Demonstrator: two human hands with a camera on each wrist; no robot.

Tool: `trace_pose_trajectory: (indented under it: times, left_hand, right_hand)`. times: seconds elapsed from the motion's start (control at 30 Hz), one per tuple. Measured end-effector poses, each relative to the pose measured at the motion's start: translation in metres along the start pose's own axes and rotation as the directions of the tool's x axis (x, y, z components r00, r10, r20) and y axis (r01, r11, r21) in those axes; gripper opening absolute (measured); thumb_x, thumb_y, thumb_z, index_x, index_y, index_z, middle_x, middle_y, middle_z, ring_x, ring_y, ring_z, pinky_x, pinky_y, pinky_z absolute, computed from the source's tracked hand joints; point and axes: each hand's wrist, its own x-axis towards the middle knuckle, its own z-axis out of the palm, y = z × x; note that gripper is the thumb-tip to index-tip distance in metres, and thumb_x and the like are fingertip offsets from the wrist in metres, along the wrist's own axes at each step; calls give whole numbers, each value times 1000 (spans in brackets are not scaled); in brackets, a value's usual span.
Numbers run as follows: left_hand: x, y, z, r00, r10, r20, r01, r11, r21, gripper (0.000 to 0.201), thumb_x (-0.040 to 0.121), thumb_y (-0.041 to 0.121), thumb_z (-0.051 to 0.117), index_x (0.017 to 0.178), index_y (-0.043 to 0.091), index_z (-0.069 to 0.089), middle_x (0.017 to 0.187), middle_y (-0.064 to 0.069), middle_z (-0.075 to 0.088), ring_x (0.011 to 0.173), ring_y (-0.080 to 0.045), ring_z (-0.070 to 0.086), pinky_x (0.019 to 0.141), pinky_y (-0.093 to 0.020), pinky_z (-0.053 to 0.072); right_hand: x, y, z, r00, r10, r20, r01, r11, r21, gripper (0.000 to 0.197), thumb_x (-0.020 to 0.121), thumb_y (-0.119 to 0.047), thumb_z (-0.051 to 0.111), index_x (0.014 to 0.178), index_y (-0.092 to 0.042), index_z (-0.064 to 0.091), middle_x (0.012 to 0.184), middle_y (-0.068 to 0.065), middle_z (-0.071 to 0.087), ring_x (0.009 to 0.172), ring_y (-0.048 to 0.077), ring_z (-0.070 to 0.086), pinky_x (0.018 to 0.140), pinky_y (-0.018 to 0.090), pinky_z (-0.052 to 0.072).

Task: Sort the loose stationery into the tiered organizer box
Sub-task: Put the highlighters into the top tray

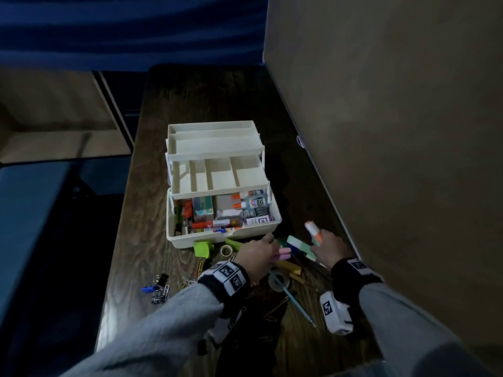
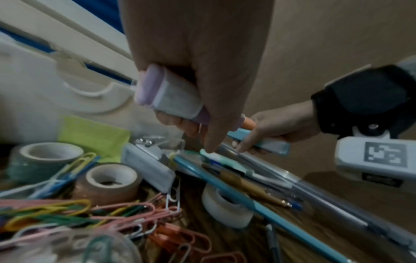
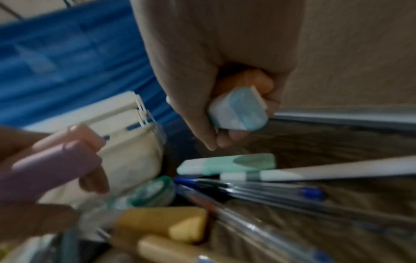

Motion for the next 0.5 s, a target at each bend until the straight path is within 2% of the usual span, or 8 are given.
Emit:
trace_pose_trajectory:
  times: [0.07, 0.13, 0.23, 0.3, 0.37, 0.5]
  left_hand:
    - [14, 1, 6, 998, 23, 54, -25, 999, 36, 24, 95, 29, 49, 106, 11, 58, 113, -10, 46, 90, -37, 60, 65, -39, 43]
    - [23, 1, 10, 994, 29, 101, -34, 998, 48, 27, 96, 33, 47, 108, 12, 59, 114, -11, 48, 93, -36, 59, 64, -36, 37]
    - [32, 0, 14, 986, 28, 162, -42, 996, 81, 27, 94, 31, 51, 114, 13, 57, 118, -11, 48, 98, -35, 58, 66, -37, 38]
    - [36, 0, 16, 984, 31, 178, -57, 988, 142, 30, 92, 26, 56, 118, 14, 54, 122, -10, 49, 103, -33, 58, 67, -37, 40]
    - [40, 0, 16, 981, 55, 186, -90, 979, 183, 30, 92, 24, 54, 120, 13, 53, 127, -11, 51, 107, -32, 57, 69, -37, 41]
    - [43, -2, 19, 974, 88, 209, -138, 961, 240, 31, 93, 22, 53, 122, 10, 51, 127, -14, 51, 108, -33, 57, 67, -35, 36]
  right_hand:
    - [5, 7, 2, 999, -37, 39, 42, 992, -115, 27, 87, -18, 61, 112, -10, 56, 119, 16, 58, 105, 34, 60, 86, 38, 50]
    - [8, 9, 6, 995, -51, 86, 66, 981, -182, 30, 89, -22, 61, 116, -11, 54, 125, 15, 45, 106, 35, 57, 88, 38, 49]
    - [11, 10, 9, 993, -44, 113, 64, 982, -179, 35, 88, -26, 66, 117, -11, 53, 125, 13, 38, 104, 35, 57, 90, 39, 48]
    - [15, 10, 7, 990, -38, 133, 58, 987, -148, 41, 85, -27, 69, 118, -9, 52, 124, 13, 41, 106, 34, 56, 92, 38, 47]
    - [21, 11, 4, 984, -46, 173, 66, 991, -117, 49, 81, -27, 73, 120, -7, 50, 124, 14, 48, 110, 31, 55, 92, 36, 46]
    - [29, 14, 3, 978, -50, 203, 63, 996, -61, 51, 78, -24, 74, 120, -6, 51, 121, 14, 57, 108, 28, 57, 89, 34, 48]
